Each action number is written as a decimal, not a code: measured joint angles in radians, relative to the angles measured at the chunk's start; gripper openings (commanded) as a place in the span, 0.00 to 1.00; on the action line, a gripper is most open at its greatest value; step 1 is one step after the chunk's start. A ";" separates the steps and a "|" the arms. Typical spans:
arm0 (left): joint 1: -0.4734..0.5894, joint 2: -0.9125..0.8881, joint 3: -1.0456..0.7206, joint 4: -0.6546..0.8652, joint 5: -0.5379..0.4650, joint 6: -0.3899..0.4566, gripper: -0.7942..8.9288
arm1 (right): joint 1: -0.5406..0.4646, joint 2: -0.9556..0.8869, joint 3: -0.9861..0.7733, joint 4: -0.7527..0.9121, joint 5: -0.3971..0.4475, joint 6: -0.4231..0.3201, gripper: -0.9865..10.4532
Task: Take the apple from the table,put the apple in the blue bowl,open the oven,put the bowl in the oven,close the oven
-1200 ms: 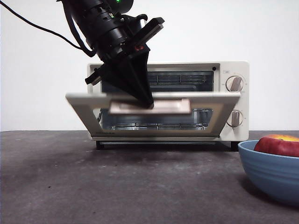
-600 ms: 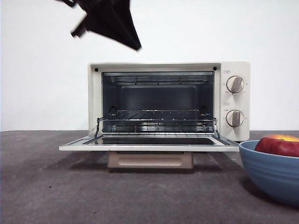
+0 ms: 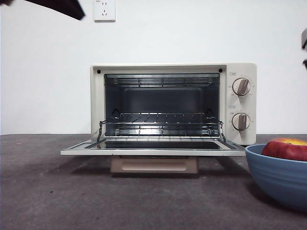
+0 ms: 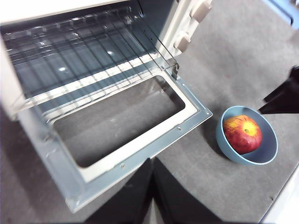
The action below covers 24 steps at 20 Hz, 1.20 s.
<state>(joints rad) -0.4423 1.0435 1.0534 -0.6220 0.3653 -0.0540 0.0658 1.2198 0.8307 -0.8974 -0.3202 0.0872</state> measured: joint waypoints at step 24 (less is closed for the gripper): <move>0.016 -0.138 -0.114 -0.018 0.000 -0.045 0.09 | 0.079 0.129 -0.031 0.061 0.076 -0.010 0.09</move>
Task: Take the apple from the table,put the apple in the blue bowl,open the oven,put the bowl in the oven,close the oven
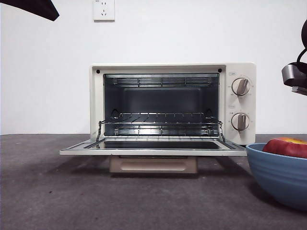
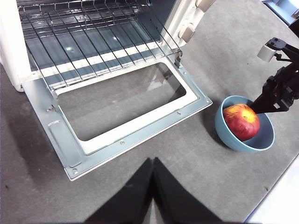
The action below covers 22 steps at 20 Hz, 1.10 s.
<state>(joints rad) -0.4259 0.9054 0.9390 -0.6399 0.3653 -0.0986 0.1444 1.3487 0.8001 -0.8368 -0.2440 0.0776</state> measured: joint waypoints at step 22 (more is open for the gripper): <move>0.021 0.010 0.000 0.000 -0.005 0.030 0.09 | 0.183 0.282 0.604 0.018 0.062 0.282 0.09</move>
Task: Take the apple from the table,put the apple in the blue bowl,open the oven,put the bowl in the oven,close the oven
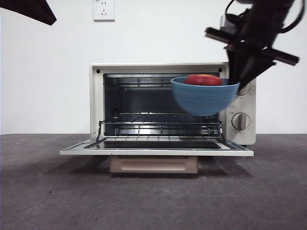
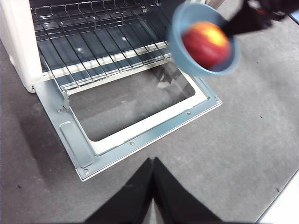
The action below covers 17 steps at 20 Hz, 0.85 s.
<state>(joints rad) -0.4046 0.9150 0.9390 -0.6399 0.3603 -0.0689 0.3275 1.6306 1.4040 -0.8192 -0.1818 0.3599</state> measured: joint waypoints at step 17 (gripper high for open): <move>-0.024 0.000 0.000 -0.008 0.000 0.008 0.09 | 0.025 0.164 0.073 0.171 0.034 0.172 0.09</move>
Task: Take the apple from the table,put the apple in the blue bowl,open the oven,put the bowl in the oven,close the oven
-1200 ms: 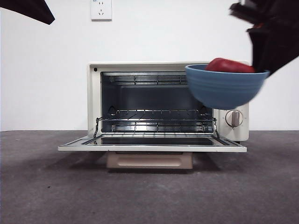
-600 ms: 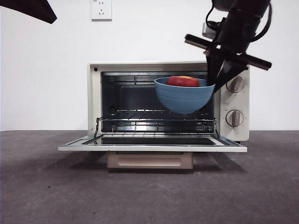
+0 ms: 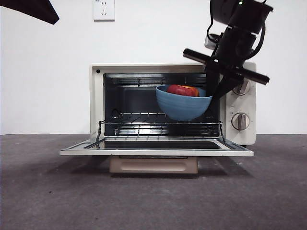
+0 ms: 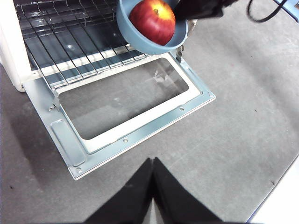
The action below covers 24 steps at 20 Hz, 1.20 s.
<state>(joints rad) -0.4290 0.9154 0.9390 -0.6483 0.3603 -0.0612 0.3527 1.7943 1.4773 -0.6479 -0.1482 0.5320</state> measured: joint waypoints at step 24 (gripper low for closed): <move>0.000 0.000 0.000 -0.016 0.000 0.001 0.09 | 0.035 0.005 0.002 0.068 0.021 0.001 0.14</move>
<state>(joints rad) -0.4290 0.9157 0.9390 -0.6647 0.3603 -0.0605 0.3882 1.7996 1.4788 -0.5804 -0.1276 0.5327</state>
